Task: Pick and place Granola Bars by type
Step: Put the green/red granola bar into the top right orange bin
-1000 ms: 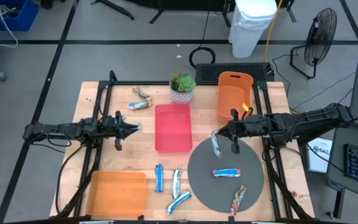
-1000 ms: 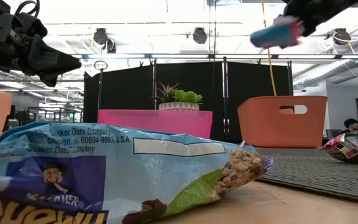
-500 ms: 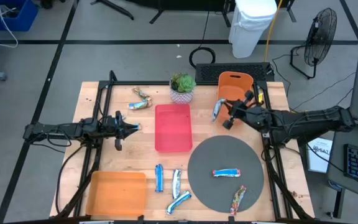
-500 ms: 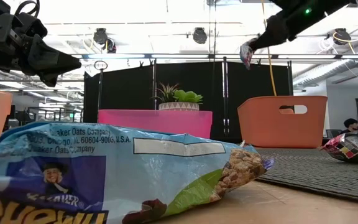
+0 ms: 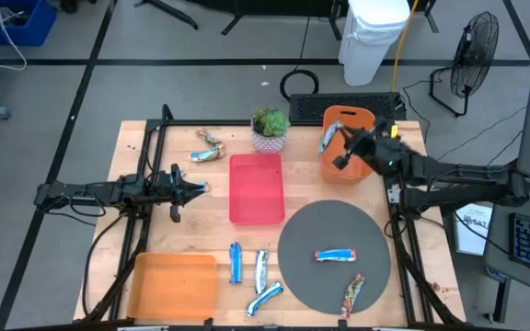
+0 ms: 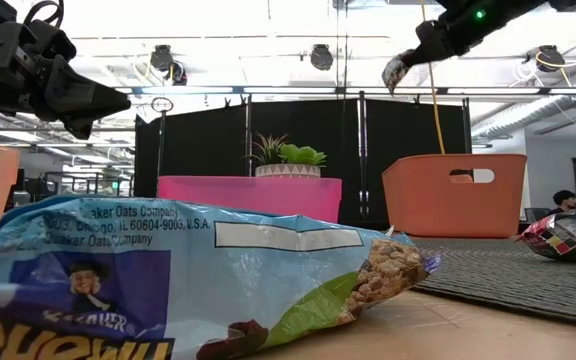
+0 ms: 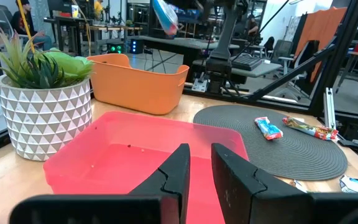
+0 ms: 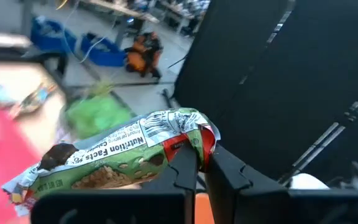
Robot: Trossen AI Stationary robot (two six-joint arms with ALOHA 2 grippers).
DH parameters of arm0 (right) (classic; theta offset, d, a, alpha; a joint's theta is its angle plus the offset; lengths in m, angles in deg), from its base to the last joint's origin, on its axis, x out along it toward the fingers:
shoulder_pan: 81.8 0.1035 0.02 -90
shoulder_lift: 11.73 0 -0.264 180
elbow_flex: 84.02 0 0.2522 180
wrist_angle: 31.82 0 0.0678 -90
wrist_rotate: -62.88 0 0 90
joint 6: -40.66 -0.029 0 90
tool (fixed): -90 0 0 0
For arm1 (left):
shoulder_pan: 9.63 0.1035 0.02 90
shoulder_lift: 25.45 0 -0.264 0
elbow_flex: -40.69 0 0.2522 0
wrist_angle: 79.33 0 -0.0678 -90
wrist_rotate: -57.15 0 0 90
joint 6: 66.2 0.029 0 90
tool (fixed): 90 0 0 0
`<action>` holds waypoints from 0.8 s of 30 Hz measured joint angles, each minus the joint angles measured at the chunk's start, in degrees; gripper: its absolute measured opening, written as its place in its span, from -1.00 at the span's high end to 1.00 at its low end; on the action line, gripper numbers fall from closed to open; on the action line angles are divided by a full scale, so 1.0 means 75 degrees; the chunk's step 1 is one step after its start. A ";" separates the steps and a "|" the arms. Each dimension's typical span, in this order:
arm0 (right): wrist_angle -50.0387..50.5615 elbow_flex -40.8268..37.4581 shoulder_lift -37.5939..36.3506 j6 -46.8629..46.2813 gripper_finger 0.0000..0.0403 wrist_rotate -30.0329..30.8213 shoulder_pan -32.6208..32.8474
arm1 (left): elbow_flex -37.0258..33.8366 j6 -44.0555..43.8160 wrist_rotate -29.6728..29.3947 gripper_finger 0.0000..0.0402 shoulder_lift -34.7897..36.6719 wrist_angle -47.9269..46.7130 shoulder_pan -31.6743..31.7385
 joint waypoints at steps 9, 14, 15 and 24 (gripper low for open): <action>0.1016 0.1537 0.0021 0.0137 0.94 -0.1259 -0.1916 | 0.0000 0.0000 0.0000 0.64 -0.0001 0.0000 0.0001; 0.2564 0.2297 0.0387 -0.0593 0.94 -0.2186 -0.2908 | 0.0000 0.0000 0.0002 0.64 -0.0003 0.0000 0.0000; 0.2850 0.2371 0.0521 -0.0700 0.94 -0.2423 -0.3072 | 0.0000 0.0000 0.0000 0.64 -0.0001 0.0000 0.0001; 0.4368 0.2421 0.2347 -0.0953 0.94 -0.3769 -0.3991 | 0.0000 0.0000 0.0000 0.64 0.0000 0.0000 0.0003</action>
